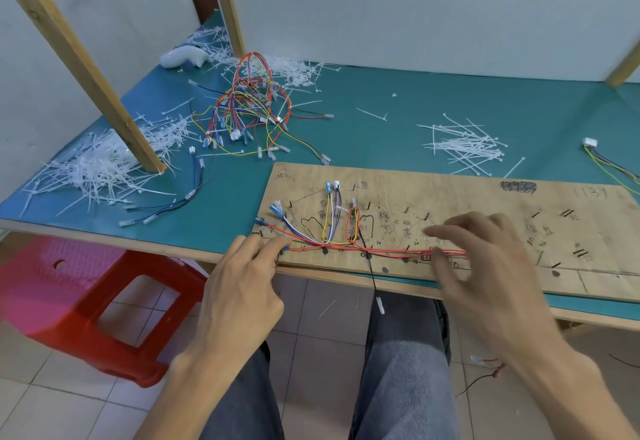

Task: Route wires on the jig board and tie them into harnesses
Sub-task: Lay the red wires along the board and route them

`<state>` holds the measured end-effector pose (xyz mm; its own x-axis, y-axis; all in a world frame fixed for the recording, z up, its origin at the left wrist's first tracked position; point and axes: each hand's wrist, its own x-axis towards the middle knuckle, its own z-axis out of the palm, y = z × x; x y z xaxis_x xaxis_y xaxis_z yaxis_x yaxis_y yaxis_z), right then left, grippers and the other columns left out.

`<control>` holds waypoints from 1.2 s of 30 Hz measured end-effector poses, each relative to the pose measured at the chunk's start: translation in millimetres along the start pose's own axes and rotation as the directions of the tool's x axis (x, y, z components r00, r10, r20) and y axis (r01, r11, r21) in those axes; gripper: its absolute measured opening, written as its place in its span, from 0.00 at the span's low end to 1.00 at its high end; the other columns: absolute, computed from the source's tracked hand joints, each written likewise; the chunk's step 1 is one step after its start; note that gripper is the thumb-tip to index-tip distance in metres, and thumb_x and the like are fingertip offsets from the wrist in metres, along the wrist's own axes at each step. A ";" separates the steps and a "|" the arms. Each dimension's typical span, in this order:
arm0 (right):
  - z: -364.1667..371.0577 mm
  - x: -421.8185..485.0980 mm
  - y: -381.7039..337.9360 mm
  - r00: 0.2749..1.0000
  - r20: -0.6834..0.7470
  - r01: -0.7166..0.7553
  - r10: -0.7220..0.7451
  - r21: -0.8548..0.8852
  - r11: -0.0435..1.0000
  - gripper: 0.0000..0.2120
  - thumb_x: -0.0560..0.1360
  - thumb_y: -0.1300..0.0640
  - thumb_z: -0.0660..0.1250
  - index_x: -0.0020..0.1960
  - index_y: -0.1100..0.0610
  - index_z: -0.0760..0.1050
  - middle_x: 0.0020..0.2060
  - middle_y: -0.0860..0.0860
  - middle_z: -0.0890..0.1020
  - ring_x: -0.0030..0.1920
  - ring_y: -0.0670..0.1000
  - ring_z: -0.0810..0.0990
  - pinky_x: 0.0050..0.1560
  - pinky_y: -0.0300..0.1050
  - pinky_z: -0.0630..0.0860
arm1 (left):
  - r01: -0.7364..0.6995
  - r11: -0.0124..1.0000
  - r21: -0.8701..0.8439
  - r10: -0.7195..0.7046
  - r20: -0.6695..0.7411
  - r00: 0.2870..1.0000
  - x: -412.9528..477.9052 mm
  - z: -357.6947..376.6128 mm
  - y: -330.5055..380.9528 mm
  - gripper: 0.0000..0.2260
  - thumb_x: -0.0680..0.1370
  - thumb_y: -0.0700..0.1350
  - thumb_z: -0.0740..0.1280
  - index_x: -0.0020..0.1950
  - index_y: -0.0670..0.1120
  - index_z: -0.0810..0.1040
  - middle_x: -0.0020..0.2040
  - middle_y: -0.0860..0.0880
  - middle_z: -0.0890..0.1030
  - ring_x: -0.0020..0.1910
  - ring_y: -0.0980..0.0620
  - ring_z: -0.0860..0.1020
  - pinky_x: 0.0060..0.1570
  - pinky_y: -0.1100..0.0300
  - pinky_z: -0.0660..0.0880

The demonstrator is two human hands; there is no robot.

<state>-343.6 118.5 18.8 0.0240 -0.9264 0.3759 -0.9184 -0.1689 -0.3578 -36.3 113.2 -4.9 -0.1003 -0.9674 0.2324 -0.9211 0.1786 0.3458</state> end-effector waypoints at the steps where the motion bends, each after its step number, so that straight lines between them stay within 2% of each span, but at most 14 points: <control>1: 7.1 4.1 -15.3 0.999 0.018 0.040 -0.041 0.036 0.999 0.11 0.78 0.50 0.73 0.58 0.50 0.85 0.50 0.44 0.80 0.54 0.52 0.72 0.52 0.54 0.73 | -0.001 1.000 -0.001 0.001 0.009 1.000 0.3 -0.4 0.2 0.31 0.67 0.28 0.74 0.67 0.49 0.81 0.47 0.53 0.75 0.47 0.49 0.74 0.36 0.56 0.75; 3: 23.7 14.1 -39.7 0.993 0.089 0.071 -0.075 0.045 0.996 0.12 0.78 0.42 0.73 0.55 0.48 0.85 0.48 0.43 0.82 0.54 0.53 0.75 0.52 0.56 0.73 | -0.004 1.000 -0.011 0.005 0.020 1.000 1.0 -1.2 0.3 0.32 0.67 0.28 0.75 0.68 0.49 0.81 0.47 0.53 0.74 0.48 0.49 0.74 0.37 0.54 0.77; 5: 37.8 24.1 -51.5 0.985 0.164 0.060 -0.061 0.009 0.998 0.12 0.78 0.39 0.72 0.54 0.46 0.85 0.48 0.43 0.82 0.55 0.53 0.74 0.53 0.55 0.71 | -0.006 1.000 -0.017 0.006 0.031 0.999 1.9 -1.8 0.8 0.32 0.66 0.29 0.76 0.68 0.50 0.81 0.46 0.53 0.73 0.48 0.49 0.74 0.37 0.54 0.78; 8: 48.4 32.3 -53.1 0.982 0.181 0.044 -0.049 0.032 0.999 0.08 0.79 0.43 0.71 0.51 0.45 0.86 0.47 0.42 0.82 0.52 0.52 0.73 0.51 0.53 0.71 | -0.010 1.000 -0.015 0.011 0.049 0.999 2.2 -2.2 1.8 0.33 0.67 0.31 0.77 0.70 0.50 0.81 0.47 0.53 0.72 0.50 0.49 0.73 0.40 0.54 0.77; 11: 51.1 32.7 -53.7 0.975 0.201 0.092 -0.091 0.005 0.996 0.07 0.81 0.46 0.69 0.49 0.47 0.83 0.47 0.43 0.80 0.51 0.53 0.74 0.48 0.53 0.71 | -0.004 1.000 -0.010 0.005 0.061 0.998 3.5 -1.7 0.8 0.33 0.67 0.32 0.77 0.71 0.50 0.80 0.48 0.54 0.70 0.51 0.50 0.72 0.42 0.54 0.77; 18: 50.2 37.9 -54.2 0.947 0.300 0.126 -0.115 -0.015 0.992 0.10 0.86 0.47 0.60 0.55 0.51 0.77 0.52 0.46 0.80 0.55 0.54 0.73 0.53 0.56 0.73 | -0.020 1.000 0.014 0.019 0.087 0.996 5.5 1.0 -1.9 0.35 0.67 0.30 0.75 0.74 0.49 0.77 0.49 0.54 0.67 0.51 0.50 0.69 0.45 0.58 0.72; 20: 49.9 38.8 -55.3 0.946 0.299 0.129 -0.126 0.010 0.992 0.10 0.86 0.47 0.60 0.55 0.51 0.76 0.51 0.47 0.80 0.54 0.55 0.72 0.53 0.56 0.73 | -0.025 1.000 0.011 0.024 0.090 0.996 5.6 0.9 -2.1 0.35 0.68 0.31 0.74 0.74 0.49 0.77 0.49 0.53 0.67 0.51 0.50 0.70 0.46 0.58 0.72; 26: 56.1 39.6 -58.8 0.973 0.181 0.130 -0.143 0.085 0.988 0.09 0.84 0.49 0.64 0.48 0.53 0.76 0.45 0.47 0.77 0.50 0.55 0.72 0.48 0.57 0.76 | -0.035 0.999 -0.024 0.037 0.116 0.993 5.2 -2.7 -3.5 0.35 0.68 0.30 0.72 0.75 0.47 0.75 0.49 0.53 0.69 0.51 0.50 0.69 0.50 0.56 0.73; 28: 58.0 39.8 -58.3 0.977 0.153 0.131 -0.149 0.124 0.984 0.08 0.83 0.50 0.66 0.48 0.53 0.77 0.49 0.47 0.76 0.51 0.54 0.72 0.46 0.56 0.76 | -0.041 0.999 -0.026 0.044 0.126 0.991 4.8 -3.8 -3.3 0.35 0.68 0.30 0.72 0.74 0.46 0.75 0.49 0.53 0.69 0.50 0.51 0.68 0.51 0.55 0.73; 30: 58.7 39.7 -56.5 0.975 0.134 0.155 -0.177 0.160 0.975 0.07 0.83 0.51 0.67 0.49 0.53 0.77 0.57 0.47 0.76 0.57 0.53 0.73 0.46 0.52 0.77 | -0.045 0.999 -0.020 0.048 0.135 0.990 4.8 -4.6 -2.2 0.34 0.68 0.30 0.72 0.74 0.45 0.74 0.49 0.52 0.70 0.50 0.50 0.68 0.52 0.53 0.74; 33: 57.8 42.0 -52.0 0.952 0.136 0.240 -0.274 0.222 0.945 0.05 0.84 0.53 0.67 0.50 0.53 0.76 0.70 0.45 0.74 0.68 0.53 0.71 0.56 0.49 0.77 | -0.049 0.999 -0.018 0.051 0.147 0.988 4.7 -5.3 -1.8 0.34 0.67 0.30 0.72 0.73 0.44 0.74 0.51 0.50 0.71 0.51 0.50 0.68 0.53 0.51 0.75; 36: 57.6 46.5 -49.6 0.929 0.193 0.263 -0.315 0.254 0.931 0.08 0.87 0.53 0.62 0.53 0.53 0.77 0.71 0.45 0.77 0.70 0.54 0.71 0.64 0.52 0.75 | -0.052 0.998 -0.021 0.054 0.130 0.990 3.6 -5.1 -2.4 0.31 0.69 0.31 0.72 0.72 0.43 0.74 0.52 0.51 0.72 0.51 0.50 0.69 0.54 0.50 0.76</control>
<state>-274.2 64.4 4.8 0.3878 -0.8726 0.2969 -0.7484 -0.4861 -0.4513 -32.5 110.2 -0.2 -0.1981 -0.9714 0.1309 -0.9065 0.2324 0.3525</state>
